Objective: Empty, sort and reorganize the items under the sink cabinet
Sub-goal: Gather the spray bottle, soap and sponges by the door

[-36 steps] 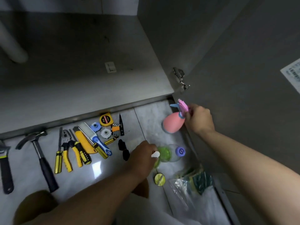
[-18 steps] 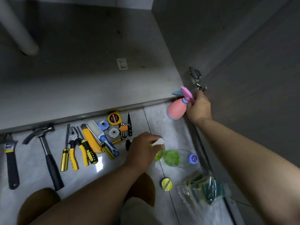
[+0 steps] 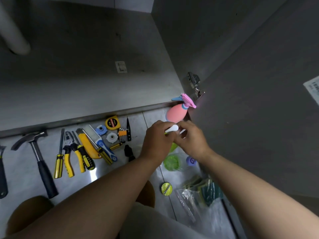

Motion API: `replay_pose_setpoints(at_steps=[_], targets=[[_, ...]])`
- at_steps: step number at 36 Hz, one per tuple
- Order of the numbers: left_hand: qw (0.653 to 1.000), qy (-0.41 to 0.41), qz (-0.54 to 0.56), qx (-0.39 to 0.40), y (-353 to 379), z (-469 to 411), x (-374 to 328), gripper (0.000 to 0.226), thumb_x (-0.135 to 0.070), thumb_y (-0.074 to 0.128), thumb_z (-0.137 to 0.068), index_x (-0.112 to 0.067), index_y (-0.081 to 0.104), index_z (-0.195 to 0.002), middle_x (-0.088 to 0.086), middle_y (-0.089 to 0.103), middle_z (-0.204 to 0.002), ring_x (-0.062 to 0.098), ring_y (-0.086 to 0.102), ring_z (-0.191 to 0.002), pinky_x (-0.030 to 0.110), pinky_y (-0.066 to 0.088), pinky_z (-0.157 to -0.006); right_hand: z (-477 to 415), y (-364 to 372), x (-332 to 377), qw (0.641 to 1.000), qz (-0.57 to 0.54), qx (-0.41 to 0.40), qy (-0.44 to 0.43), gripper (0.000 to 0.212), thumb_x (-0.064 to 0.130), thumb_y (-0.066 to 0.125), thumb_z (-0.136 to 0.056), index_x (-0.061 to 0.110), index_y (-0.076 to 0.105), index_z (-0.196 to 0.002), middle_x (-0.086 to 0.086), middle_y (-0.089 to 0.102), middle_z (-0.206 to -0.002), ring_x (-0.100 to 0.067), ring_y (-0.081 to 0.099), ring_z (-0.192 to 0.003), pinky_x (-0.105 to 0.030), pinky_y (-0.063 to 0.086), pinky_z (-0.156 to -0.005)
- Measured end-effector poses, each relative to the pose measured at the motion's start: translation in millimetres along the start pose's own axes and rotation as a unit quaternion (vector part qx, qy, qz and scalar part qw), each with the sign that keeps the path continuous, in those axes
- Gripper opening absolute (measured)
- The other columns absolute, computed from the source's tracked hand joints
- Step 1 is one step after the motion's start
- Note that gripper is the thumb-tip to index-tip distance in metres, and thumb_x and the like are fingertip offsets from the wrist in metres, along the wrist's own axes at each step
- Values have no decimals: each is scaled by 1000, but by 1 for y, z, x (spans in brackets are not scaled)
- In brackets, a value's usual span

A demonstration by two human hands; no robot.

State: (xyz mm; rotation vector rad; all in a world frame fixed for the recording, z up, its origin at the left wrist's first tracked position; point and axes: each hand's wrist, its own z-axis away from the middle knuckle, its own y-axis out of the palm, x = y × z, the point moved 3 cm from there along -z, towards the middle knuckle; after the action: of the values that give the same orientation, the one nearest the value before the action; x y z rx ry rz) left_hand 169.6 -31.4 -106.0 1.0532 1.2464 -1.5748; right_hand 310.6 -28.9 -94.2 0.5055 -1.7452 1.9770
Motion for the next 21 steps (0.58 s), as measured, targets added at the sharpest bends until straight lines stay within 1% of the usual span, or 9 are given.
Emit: replay_pose_setpoints(at_steps=[1, 2, 4, 6, 9, 11, 14, 18, 21], targets=[[1000, -5, 20, 2, -1, -1, 0, 26, -15, 71, -89, -17, 75, -114, 0, 72, -107, 13, 66, -100, 31, 53, -91, -1, -1, -1, 1000, 6, -2, -9, 14, 14, 76, -78, 14, 72, -92, -4, 59, -85, -19, 62, -72, -23, 47, -66], [999, -11, 43, 8, -2, -2, 1, 27, -16, 72, -89, -18, 73, -116, -3, 74, -107, 9, 68, -99, 29, 54, -90, -3, -2, -3, 1000, 20, -2, -13, 14, 16, 76, -78, 15, 72, -92, -3, 60, -84, -17, 61, -71, -22, 47, -65], [997, -22, 67, 19, -4, -3, 3, 32, -15, 70, -91, -22, 67, -122, -6, 73, -108, 4, 68, -98, 24, 56, -88, -8, -4, -11, 998, 53, -8, 10, 16, 20, 78, -77, 17, 73, -92, -1, 64, -86, -15, 61, -73, -17, 44, -65], [998, -29, 55, 14, -6, -4, 9, 32, -12, 66, -93, -21, 65, -124, -5, 70, -112, 7, 66, -102, 24, 53, -91, -14, -7, -25, 995, 64, -17, 76, 17, 23, 80, -75, 21, 73, -91, 1, 70, -88, -15, 66, -79, -21, 49, -73], [998, -58, 34, 1, -9, -4, 23, 21, -8, 61, -94, -15, 66, -114, 0, 69, -110, 13, 65, -103, 29, 53, -91, -23, -9, -43, 985, 79, -33, 150, 17, 24, 78, -77, 21, 74, -93, -1, 75, -91, -20, 70, -88, -22, 50, -78], [997, -77, 18, 11, -10, -3, 33, 17, -7, 59, -95, -14, 66, -109, 2, 68, -109, 16, 65, -102, 32, 54, -90, -31, -10, -48, 980, 107, -44, 161, 14, 25, 70, -83, 18, 75, -94, -8, 75, -94, -28, 69, -93, -28, 53, -82], [995, -94, -4, 33, -13, -1, 46, 17, -6, 57, -95, -14, 66, -108, 4, 66, -112, 18, 64, -101, 36, 53, -93, -43, -14, -50, 973, 149, -58, 168, 17, 23, 59, -87, 12, 71, -91, -17, 72, -94, -39, 66, -93, -36, 55, -80], [993, -105, -34, 43, -15, 1, 56, 19, -7, 55, -96, -16, 67, -108, 5, 65, -112, 16, 62, -100, 36, 53, -92, -57, -17, -55, 965, 188, -43, 178, 9, 13, 59, -83, 8, 66, -88, -24, 68, -94, -44, 64, -92, -38, 53, -79], [992, -112, -43, 46, -17, 1, 62, 19, -8, 54, -97, -17, 67, -108, 4, 64, -112, 14, 61, -100, 35, 53, -91, -62, -14, -58, 959, 217, -32, 180, 15, 18, 61, -87, 9, 68, -97, -24, 69, -99, -44, 66, -95, -40, 54, -82]])
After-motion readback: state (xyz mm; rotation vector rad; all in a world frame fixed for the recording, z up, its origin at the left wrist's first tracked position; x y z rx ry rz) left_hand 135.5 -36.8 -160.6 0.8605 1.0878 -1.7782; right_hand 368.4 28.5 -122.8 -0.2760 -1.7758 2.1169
